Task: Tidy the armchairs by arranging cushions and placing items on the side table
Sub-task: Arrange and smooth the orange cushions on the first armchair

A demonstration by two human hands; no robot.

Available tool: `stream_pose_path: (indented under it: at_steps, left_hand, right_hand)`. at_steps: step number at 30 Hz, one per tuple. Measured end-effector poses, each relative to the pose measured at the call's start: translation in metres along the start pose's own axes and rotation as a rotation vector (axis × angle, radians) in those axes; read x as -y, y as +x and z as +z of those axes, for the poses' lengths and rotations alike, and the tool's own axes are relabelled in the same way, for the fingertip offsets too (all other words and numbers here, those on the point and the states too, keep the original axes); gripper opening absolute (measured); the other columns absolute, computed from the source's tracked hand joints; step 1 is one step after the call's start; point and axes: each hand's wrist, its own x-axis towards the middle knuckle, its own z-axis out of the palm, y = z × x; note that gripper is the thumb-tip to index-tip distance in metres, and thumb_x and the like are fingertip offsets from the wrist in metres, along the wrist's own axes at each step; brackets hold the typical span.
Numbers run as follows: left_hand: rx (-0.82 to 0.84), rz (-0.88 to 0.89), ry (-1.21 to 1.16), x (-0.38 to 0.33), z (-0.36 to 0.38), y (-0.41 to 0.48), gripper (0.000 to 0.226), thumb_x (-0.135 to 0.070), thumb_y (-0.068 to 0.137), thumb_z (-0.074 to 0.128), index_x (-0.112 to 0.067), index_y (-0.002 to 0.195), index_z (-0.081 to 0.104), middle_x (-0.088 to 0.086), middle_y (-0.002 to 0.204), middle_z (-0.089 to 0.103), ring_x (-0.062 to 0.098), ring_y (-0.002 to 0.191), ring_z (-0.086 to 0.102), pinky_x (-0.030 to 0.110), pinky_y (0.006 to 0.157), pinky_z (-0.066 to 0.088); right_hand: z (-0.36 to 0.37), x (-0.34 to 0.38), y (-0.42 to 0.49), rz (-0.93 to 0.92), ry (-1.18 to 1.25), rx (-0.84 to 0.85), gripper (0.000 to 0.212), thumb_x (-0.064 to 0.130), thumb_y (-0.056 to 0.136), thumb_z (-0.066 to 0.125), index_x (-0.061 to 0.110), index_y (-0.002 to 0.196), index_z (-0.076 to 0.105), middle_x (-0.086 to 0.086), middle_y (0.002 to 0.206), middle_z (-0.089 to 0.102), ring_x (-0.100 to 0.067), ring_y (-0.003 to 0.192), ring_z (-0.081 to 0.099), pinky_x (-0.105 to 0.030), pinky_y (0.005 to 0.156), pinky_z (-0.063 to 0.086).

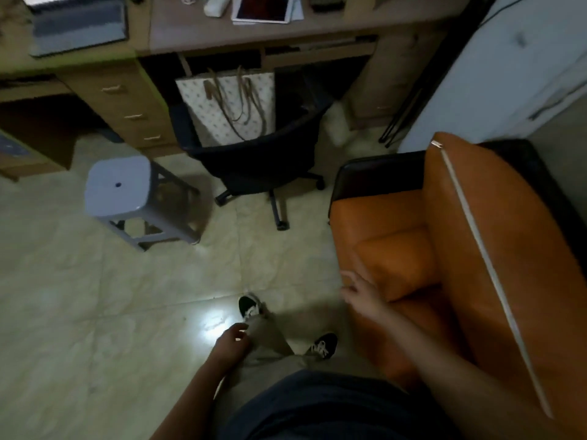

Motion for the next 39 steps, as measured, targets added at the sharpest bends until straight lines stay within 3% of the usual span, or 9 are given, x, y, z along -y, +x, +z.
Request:
stream_pose_path:
  at_steps: [4,7,10,14,20,24,29,34,39]
  left_hand:
    - [0.159,0.106,0.223,-0.076,-0.028,0.062,0.035,-0.018,0.096,0.057,-0.021,0.13,0.058,0.001,0.118,0.066,0.017,0.101,0.063,0.024,0.081,0.05]
    - [0.255,0.192,0.402,-0.142,-0.056,0.109,0.037,-0.026,0.095,0.06,-0.019,0.131,0.057,0.007,0.119,0.067,0.023,0.107,0.065,0.028,0.087,0.05]
    - [0.311,0.315,0.545,-0.218,-0.076,0.143,0.033,-0.023,0.095,0.061,-0.017,0.128,0.058,-0.002,0.1,0.067,0.012,0.088,0.064,0.018,0.073,0.048]
    - [0.406,0.472,0.636,-0.327,-0.065,0.162,0.031,-0.024,0.095,0.062,-0.027,0.125,0.055,0.005,0.117,0.065,0.02,0.109,0.062,0.031,0.094,0.051]
    - [0.58,0.861,0.837,-0.451,0.014,0.129,0.056,-0.031,0.101,0.056,-0.02,0.152,0.037,0.0,0.15,0.045,0.019,0.137,0.044,0.021,0.103,0.033]
    - [0.545,1.186,0.85,-0.501,0.085,0.101,0.057,-0.036,0.1,0.055,-0.024,0.152,0.036,-0.004,0.161,0.027,0.014,0.148,0.027,0.023,0.112,0.027]
    - [0.28,1.685,0.918,-0.534,0.163,0.068,0.053,-0.039,0.102,0.05,-0.024,0.152,0.039,-0.005,0.166,0.018,0.012,0.155,0.002,0.046,0.124,0.003]
    - [0.161,1.625,1.321,-0.559,0.224,0.049,0.074,-0.069,0.096,0.034,-0.038,0.158,0.01,-0.005,0.167,-0.011,0.016,0.153,-0.019,0.056,0.117,-0.015]
    - [0.175,1.427,1.483,-0.58,0.263,0.055,0.089,-0.083,0.085,0.032,-0.041,0.158,0.003,-0.005,0.167,-0.016,0.02,0.152,-0.022,0.067,0.115,-0.011]
  right_hand:
    - [-0.023,-0.003,0.013,0.061,0.113,-0.141,0.049,0.02,0.099,0.059,0.02,0.146,0.042,-0.008,0.133,0.058,-0.022,0.108,0.061,-0.032,0.091,0.049]
    - [-0.04,0.013,0.003,0.141,0.229,-0.283,0.047,0.018,0.102,0.054,0.022,0.146,0.039,0.001,0.129,0.051,-0.013,0.106,0.051,-0.014,0.075,0.044]
    - [-0.053,0.019,0.005,0.196,0.373,-0.435,0.048,0.024,0.103,0.052,0.02,0.15,0.04,0.005,0.129,0.054,-0.009,0.108,0.056,-0.021,0.091,0.046]
    - [-0.072,0.034,0.0,0.308,0.493,-0.519,0.035,0.034,0.106,0.044,0.016,0.137,0.047,0.0,0.113,0.06,-0.006,0.086,0.06,-0.017,0.068,0.046]
    - [-0.107,0.017,-0.014,0.331,0.506,-0.847,0.062,0.023,0.101,0.054,0.021,0.157,0.026,-0.003,0.155,0.039,-0.024,0.141,0.04,-0.032,0.11,0.034]
    - [-0.133,-0.015,-0.03,0.387,0.498,-1.018,0.066,0.025,0.099,0.057,0.025,0.157,0.025,-0.007,0.157,0.033,-0.027,0.147,0.027,-0.045,0.12,0.028]
    - [-0.16,-0.075,-0.062,0.402,0.228,-1.106,0.066,0.042,0.101,0.052,0.036,0.157,0.019,-0.002,0.167,0.014,-0.026,0.155,0.001,-0.05,0.123,0.015]
    - [-0.18,-0.136,-0.091,0.559,0.214,-1.087,0.07,0.068,0.092,0.029,0.045,0.156,0.013,0.001,0.168,0.006,-0.027,0.155,-0.009,-0.057,0.121,0.001]
    - [-0.189,-0.166,-0.094,0.664,0.32,-0.927,0.078,0.077,0.088,0.029,0.052,0.154,-0.003,0.009,0.167,-0.015,-0.03,0.151,-0.025,-0.068,0.117,-0.006]
